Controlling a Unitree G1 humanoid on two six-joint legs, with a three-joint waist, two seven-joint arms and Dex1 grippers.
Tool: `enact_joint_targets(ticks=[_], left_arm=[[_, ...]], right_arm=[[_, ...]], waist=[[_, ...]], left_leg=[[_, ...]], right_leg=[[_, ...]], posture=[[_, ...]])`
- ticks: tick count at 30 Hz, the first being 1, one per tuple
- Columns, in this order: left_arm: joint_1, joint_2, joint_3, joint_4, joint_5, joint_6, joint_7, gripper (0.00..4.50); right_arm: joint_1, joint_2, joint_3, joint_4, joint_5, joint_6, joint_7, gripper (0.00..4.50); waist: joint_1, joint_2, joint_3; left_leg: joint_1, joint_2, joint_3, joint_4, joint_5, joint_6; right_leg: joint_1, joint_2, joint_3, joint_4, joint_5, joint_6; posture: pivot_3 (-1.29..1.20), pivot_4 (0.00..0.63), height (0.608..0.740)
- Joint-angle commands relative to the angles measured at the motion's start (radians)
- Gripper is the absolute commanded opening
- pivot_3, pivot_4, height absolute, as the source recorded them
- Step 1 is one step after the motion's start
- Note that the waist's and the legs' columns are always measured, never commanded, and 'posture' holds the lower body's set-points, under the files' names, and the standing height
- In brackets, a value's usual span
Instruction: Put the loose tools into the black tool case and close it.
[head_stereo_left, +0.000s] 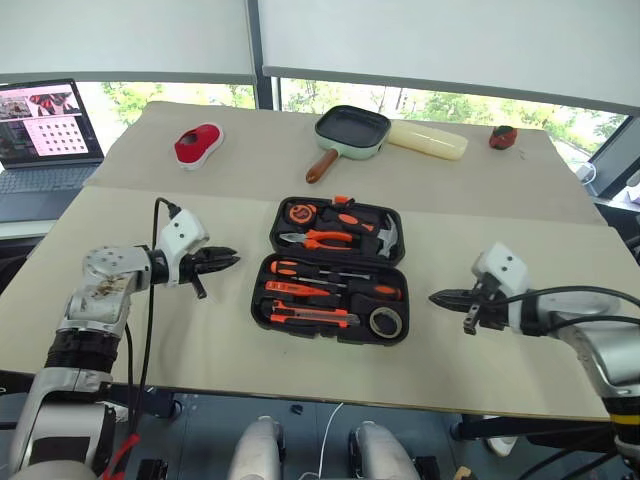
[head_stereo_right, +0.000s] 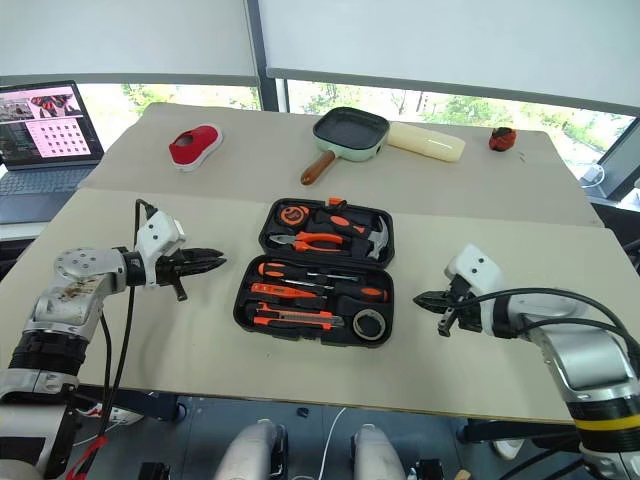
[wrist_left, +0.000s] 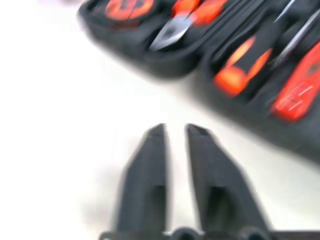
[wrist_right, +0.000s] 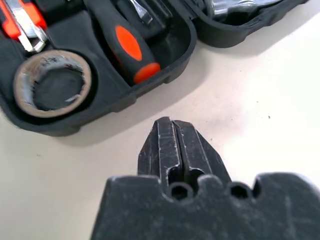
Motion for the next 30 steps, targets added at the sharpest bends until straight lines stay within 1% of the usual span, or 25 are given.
enact_joint_targets(ticks=[1,4,7,8,11,13,16,21,26,29,30], left_arm=[[-0.044,-0.059,-0.050,0.005,0.036,-0.017,0.010,0.06],[-0.051,-0.103,-0.075,-0.009,0.041,0.000,0.004,0.06],[-0.038,-0.120,-0.080,-0.044,0.023,0.019,-0.013,0.06],[-0.021,-0.123,-0.081,-0.082,0.003,0.037,-0.032,0.06],[0.056,-0.105,-0.088,-0.206,-0.048,0.085,-0.102,0.06],[0.104,-0.083,-0.086,-0.267,-0.067,0.110,-0.132,0.06],[0.172,-0.052,-0.080,-0.352,-0.089,0.150,-0.159,0.06],[0.270,-0.011,-0.066,-0.453,-0.097,0.182,-0.156,0.06],[0.317,0.003,-0.043,-0.473,-0.079,0.191,-0.124,0.06],[0.300,0.025,-0.002,-0.402,-0.047,0.224,-0.069,0.06],[0.289,0.034,0.014,-0.382,-0.054,0.245,-0.062,0.29]], right_arm=[[-0.079,0.028,0.068,0.068,-0.082,-0.092,-0.009,0.00],[-0.126,0.058,0.116,0.108,-0.123,-0.132,-0.005,0.00],[-0.143,0.076,0.126,0.113,-0.131,-0.139,-0.004,0.00],[-0.136,0.076,0.127,0.088,-0.120,-0.133,0.009,0.00],[-0.062,0.050,0.112,-0.043,-0.052,-0.081,0.076,0.00],[-0.010,0.029,0.099,-0.105,-0.034,-0.069,0.095,0.00],[0.063,0.006,0.081,-0.174,-0.032,-0.062,0.093,0.00],[0.167,0.000,0.035,-0.269,-0.030,-0.042,0.067,0.00],[0.216,-0.014,0.006,-0.281,-0.068,-0.025,0.020,0.00],[0.237,-0.049,-0.058,-0.248,-0.077,0.002,-0.007,0.00],[0.240,-0.061,-0.084,-0.235,-0.070,0.009,-0.006,0.29]], waist=[[0.001,0.000,0.000],[0.001,0.000,0.000],[0.000,0.000,0.000],[0.000,0.000,0.000],[0.000,0.000,0.000],[0.000,0.000,0.000],[0.000,0.000,0.000],[-0.001,0.000,0.000],[-0.001,0.000,0.000],[0.001,0.000,0.000],[0.001,0.000,0.000]], left_leg=[[0.000,0.000,0.000,0.000,0.000,0.000],[-0.001,0.000,0.000,0.000,0.000,0.000],[-0.001,0.000,0.000,0.000,0.000,0.000],[-0.001,0.000,0.000,0.000,0.000,0.000],[-0.001,0.000,0.000,-0.001,0.000,0.000],[-0.001,0.000,0.000,-0.001,-0.001,0.000],[-0.001,0.000,0.000,-0.002,-0.001,0.000],[-0.001,0.000,0.000,-0.002,-0.001,0.000],[0.000,0.000,0.000,-0.002,-0.001,0.000],[0.000,0.000,0.000,-0.001,-0.001,0.000],[0.000,0.000,0.000,-0.001,-0.001,0.000]], right_leg=[[0.000,0.000,0.000,0.000,0.000,0.000],[-0.001,0.000,0.000,0.000,0.000,0.000],[-0.001,0.000,0.000,0.000,0.000,0.000],[-0.001,0.000,0.000,0.001,0.000,0.000],[-0.001,0.000,0.000,0.000,0.000,0.000],[-0.001,-0.001,0.000,0.000,0.000,0.000],[-0.001,0.000,0.000,0.000,0.000,0.000],[-0.001,0.000,0.000,0.000,0.000,0.000],[-0.001,-0.001,0.000,0.000,0.000,0.000],[-0.001,-0.001,0.000,0.000,0.000,0.000],[-0.001,-0.001,0.000,0.000,0.000,0.000]], posture=[[0.00,0.150,0.740],[0.00,0.150,0.740],[0.00,0.150,0.740],[0.00,0.150,0.740],[0.00,0.150,0.740],[0.00,0.150,0.740],[0.00,0.150,0.740],[0.00,0.150,0.740],[0.00,0.150,0.740],[0.00,0.150,0.740],[0.00,0.150,0.740]])
